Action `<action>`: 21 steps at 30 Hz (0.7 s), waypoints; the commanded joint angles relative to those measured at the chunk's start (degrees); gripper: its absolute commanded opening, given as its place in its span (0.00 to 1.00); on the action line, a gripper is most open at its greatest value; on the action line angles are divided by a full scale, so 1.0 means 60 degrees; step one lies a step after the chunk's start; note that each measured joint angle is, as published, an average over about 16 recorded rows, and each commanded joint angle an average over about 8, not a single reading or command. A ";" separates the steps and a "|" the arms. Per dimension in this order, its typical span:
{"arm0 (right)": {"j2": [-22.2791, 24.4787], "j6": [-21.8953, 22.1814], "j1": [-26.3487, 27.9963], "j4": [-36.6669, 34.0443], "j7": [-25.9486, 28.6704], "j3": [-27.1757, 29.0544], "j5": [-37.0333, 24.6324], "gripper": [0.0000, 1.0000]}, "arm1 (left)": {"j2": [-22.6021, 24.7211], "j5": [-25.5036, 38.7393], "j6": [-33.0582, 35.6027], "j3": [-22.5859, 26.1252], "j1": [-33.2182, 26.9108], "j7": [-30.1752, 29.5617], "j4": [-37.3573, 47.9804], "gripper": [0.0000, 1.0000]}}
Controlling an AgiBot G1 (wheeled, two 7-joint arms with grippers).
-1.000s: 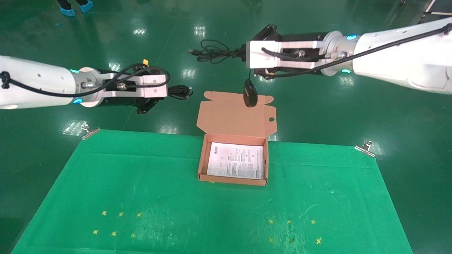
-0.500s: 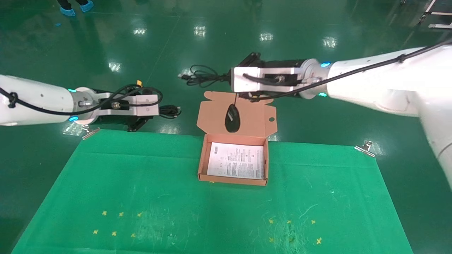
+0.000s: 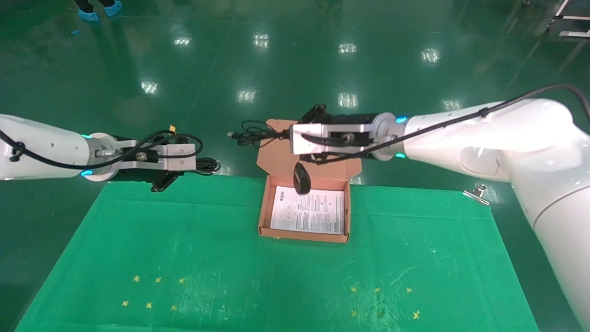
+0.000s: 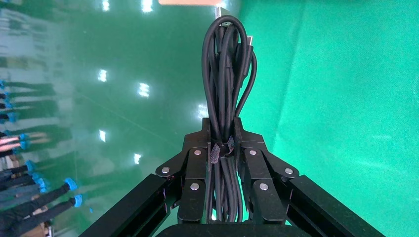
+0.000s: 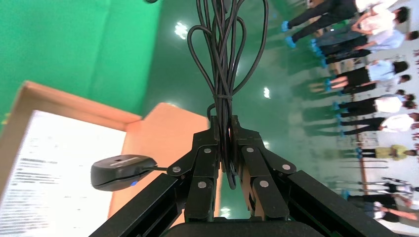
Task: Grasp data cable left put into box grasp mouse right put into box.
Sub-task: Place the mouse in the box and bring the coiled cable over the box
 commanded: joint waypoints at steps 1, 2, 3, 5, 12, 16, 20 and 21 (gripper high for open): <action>-0.0039 0.0038 -0.0120 -0.0064 -0.0042 -0.0138 0.0082 0.00 | -0.0035 0.0128 0.0085 0.0043 0.0052 -0.0189 -0.0111 0.00; -0.0048 0.0069 -0.0188 -0.0034 -0.0002 -0.0247 0.0141 0.00 | -0.0046 0.0163 0.0103 0.0051 0.0068 -0.0249 -0.0164 0.00; -0.0056 0.0100 -0.0258 0.0003 0.0049 -0.0359 0.0208 0.00 | -0.0057 0.0191 0.0117 0.0055 0.0081 -0.0301 -0.0214 0.00; -0.0070 0.0176 -0.0394 0.0101 0.0171 -0.0600 0.0350 0.00 | -0.0075 0.0234 0.0135 0.0061 0.0102 -0.0382 -0.0300 0.00; -0.0110 0.0647 -0.0833 0.0576 0.0873 -0.1593 0.1015 0.00 | -0.0113 0.0306 0.0165 0.0068 0.0146 -0.0523 -0.0461 0.00; -0.0108 0.1015 -0.1059 0.0628 0.1441 -0.2124 0.1434 0.00 | -0.0121 0.0321 0.0172 0.0070 0.0155 -0.0553 -0.0496 0.00; -0.0096 0.1354 -0.1228 0.0454 0.1964 -0.2534 0.1741 0.00 | -0.0125 0.0329 0.0175 0.0071 0.0160 -0.0567 -0.0512 0.00; -0.0093 0.1430 -0.1259 0.0396 0.2081 -0.2622 0.1800 0.00 | -0.0125 0.0330 0.0175 0.0071 0.0160 -0.0570 -0.0515 0.00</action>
